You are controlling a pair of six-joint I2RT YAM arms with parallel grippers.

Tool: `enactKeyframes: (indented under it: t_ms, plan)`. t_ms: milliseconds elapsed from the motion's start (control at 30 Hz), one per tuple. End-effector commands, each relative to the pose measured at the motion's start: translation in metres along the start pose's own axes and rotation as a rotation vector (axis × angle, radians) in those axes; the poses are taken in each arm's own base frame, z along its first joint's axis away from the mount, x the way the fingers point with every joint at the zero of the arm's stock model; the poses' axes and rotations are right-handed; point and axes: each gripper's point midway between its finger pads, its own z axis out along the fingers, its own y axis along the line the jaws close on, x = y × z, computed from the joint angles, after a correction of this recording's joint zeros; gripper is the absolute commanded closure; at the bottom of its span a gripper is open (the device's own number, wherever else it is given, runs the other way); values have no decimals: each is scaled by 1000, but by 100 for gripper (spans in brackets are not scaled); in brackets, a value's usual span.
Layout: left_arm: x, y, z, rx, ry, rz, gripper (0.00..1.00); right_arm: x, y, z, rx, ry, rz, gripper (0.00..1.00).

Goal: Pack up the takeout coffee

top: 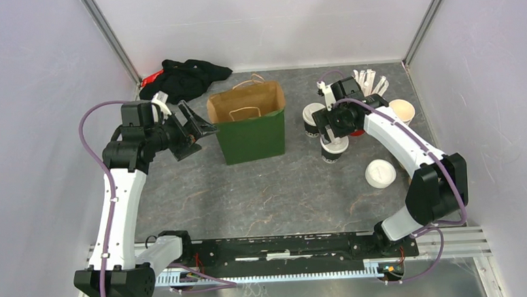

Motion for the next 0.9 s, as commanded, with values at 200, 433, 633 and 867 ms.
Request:
enactKeyframes:
  t_ms: [200,433,633,867]
  plan:
    - [-6,-10,-2,49,-18,61,1,-8,-3,-1,-25,-25,-13,7]
    - [-7,-12,-2,56,-18,62,1,-7,2,-2,-53,-32,-17,7]
    - [-7,-12,-2,59,-18,63,1,-3,-2,3,-31,-12,-16,6]
    - [-8,-13,-2,62,-19,65,1,0,-2,8,-32,8,-13,9]
